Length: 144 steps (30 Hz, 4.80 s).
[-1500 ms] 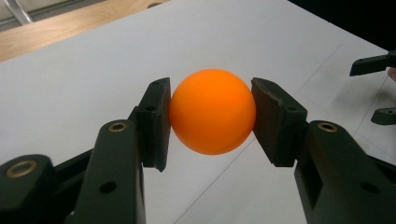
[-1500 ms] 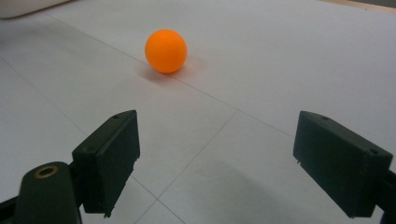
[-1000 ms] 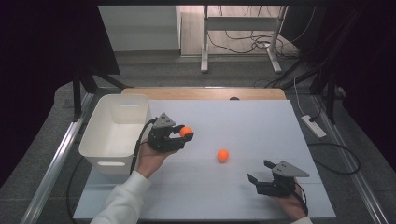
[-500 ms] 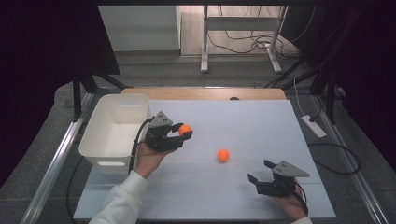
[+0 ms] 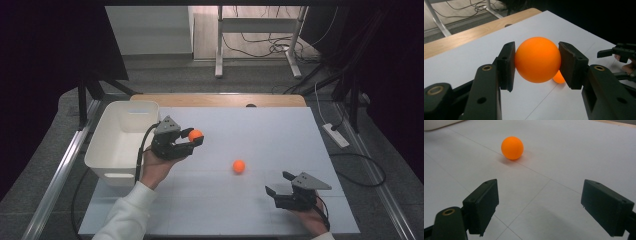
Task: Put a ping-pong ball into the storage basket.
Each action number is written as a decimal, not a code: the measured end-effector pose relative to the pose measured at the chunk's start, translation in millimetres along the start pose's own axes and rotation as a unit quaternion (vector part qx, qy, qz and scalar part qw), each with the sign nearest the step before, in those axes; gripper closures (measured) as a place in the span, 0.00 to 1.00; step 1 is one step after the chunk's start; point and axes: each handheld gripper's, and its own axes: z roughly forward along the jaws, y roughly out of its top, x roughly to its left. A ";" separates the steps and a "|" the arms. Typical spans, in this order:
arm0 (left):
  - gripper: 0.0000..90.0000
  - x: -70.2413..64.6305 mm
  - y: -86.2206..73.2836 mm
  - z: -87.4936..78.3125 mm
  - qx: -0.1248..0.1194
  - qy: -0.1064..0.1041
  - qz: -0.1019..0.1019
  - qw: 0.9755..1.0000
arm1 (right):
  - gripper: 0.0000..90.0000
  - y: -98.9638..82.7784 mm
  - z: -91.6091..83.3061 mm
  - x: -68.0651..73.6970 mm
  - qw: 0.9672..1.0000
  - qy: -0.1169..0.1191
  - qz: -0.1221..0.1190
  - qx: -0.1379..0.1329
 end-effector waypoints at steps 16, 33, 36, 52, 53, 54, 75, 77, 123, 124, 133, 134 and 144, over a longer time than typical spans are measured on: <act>0.56 -0.6 12.7 -5.1 -0.015 0.000 0.004 1.000 | 0.16 -0.1 -0.3 -0.4 1.000 0.000 0.000 -0.001; 0.56 4.4 24.7 -13.5 -0.033 0.014 0.002 0.999 | 0.16 -0.2 -0.2 -0.4 1.000 -0.001 -0.002 0.000; 0.56 9.1 31.8 -18.7 -0.045 0.022 -0.003 0.999 | 0.16 -0.1 -0.4 -0.2 1.000 -0.001 -0.002 0.000; 0.56 28.2 36.5 -30.6 -0.052 0.041 -0.023 0.998 | 0.16 -0.1 -0.3 -0.5 1.000 -0.002 0.000 -0.001; 0.56 29.9 37.2 -31.7 -0.053 0.042 -0.025 0.997 | 0.16 0.0 -0.2 -0.5 1.000 -0.002 0.000 0.000; 0.56 31.4 37.9 -32.7 -0.052 0.044 -0.026 0.997 | 0.16 -0.1 -0.2 -0.4 1.000 -0.002 0.000 0.000; 0.56 56.8 39.5 -50.9 -0.060 0.082 -0.043 0.994 | 0.16 -0.3 -0.5 -0.3 1.000 -0.004 0.001 0.000; 0.56 59.8 39.2 -52.6 -0.060 0.088 -0.045 0.993 | 0.16 -0.3 -0.4 -0.6 1.000 -0.004 0.002 0.000; 0.56 112.5 29.0 -79.8 -0.046 0.179 -0.070 0.980 | 0.16 -0.2 -0.3 -0.2 1.000 -0.005 0.000 -0.001; 0.56 113.1 28.5 -81.3 -0.046 0.182 -0.069 0.980 | 0.16 -0.2 -0.4 -0.4 1.000 -0.005 0.001 0.000; 0.56 119.6 24.9 -84.9 -0.042 0.185 -0.082 0.978 | 0.16 -0.1 0.4 0.1 1.000 -0.005 0.000 0.000; 0.56 119.9 24.7 -84.2 -0.041 0.185 -0.083 0.978 | 0.16 -0.1 0.3 0.0 1.000 -0.005 0.000 0.000; 0.56 122.3 18.5 -75.9 -0.014 0.182 -0.087 0.979 | 0.17 -0.1 -0.3 -0.3 1.000 -0.006 0.000 -0.002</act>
